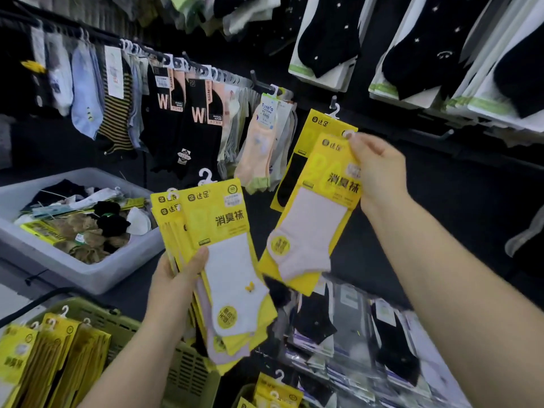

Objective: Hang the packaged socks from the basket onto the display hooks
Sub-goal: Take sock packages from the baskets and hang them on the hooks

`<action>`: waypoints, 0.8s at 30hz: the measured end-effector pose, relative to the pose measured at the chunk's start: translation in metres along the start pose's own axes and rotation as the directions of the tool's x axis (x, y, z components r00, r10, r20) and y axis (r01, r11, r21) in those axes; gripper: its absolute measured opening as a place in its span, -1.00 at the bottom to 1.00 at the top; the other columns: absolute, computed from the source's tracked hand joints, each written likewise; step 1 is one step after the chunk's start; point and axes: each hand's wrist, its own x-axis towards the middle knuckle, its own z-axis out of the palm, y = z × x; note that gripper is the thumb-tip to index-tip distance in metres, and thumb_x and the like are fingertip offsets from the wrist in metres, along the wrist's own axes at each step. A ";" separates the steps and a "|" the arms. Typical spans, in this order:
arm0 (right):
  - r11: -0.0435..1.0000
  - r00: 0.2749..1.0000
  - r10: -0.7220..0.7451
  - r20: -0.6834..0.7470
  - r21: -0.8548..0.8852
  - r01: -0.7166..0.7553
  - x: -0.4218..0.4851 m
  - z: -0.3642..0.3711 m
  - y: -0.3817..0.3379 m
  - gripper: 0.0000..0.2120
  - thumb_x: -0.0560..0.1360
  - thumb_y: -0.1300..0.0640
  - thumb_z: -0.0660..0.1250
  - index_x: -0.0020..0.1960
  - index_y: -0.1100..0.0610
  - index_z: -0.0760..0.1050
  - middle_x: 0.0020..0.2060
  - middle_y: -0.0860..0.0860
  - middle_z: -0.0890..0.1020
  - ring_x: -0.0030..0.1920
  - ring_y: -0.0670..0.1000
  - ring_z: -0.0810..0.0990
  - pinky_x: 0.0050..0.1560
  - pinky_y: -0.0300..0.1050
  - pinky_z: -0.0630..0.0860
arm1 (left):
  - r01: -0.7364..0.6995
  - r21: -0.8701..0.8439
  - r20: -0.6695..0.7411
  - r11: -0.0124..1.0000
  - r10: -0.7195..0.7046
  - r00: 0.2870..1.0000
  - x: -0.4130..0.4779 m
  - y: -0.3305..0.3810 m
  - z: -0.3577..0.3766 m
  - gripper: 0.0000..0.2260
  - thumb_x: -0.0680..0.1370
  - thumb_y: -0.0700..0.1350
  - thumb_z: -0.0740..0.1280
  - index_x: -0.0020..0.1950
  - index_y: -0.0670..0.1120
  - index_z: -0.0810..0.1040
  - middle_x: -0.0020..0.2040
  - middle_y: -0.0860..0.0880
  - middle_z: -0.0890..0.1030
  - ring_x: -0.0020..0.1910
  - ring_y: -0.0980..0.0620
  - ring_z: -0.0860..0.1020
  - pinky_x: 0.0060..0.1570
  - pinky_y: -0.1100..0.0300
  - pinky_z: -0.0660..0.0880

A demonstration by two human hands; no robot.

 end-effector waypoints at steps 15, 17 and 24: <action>0.951 0.963 -0.126 -0.239 -0.306 0.049 0.078 0.032 0.015 -0.65 0.46 0.22 0.40 0.23 0.09 0.48 0.14 0.02 0.53 0.08 0.00 0.56 -0.03 -0.14 0.58 | -0.032 0.115 0.074 0.993 0.024 0.997 0.003 0.008 -0.008 -0.73 0.38 0.07 0.43 0.06 0.17 0.54 -0.06 0.19 0.69 0.00 0.08 0.64 -0.06 0.03 0.54; 0.895 0.934 -0.252 -0.253 -0.429 0.125 0.053 0.027 0.022 -0.66 0.44 0.23 0.40 0.18 0.08 0.43 0.13 0.02 0.43 0.17 0.06 0.47 0.18 0.03 0.48 | -0.026 0.082 0.096 0.996 0.018 0.995 0.000 0.011 -0.004 -0.68 0.38 0.09 0.43 0.11 0.16 0.55 0.01 0.16 0.69 0.05 0.03 0.63 0.09 -0.10 0.53; 0.870 0.880 0.042 0.473 -0.450 0.200 -0.064 0.044 0.037 -0.64 0.39 -0.08 0.46 0.09 -0.04 0.41 -0.11 -0.12 0.53 -0.19 -0.24 0.54 -0.27 -0.34 0.45 | -0.006 0.011 0.236 1.000 0.003 0.972 -0.028 0.014 0.022 -0.51 0.30 0.16 0.46 0.21 0.11 0.53 0.10 0.09 0.67 0.09 0.04 0.64 0.16 -0.10 0.50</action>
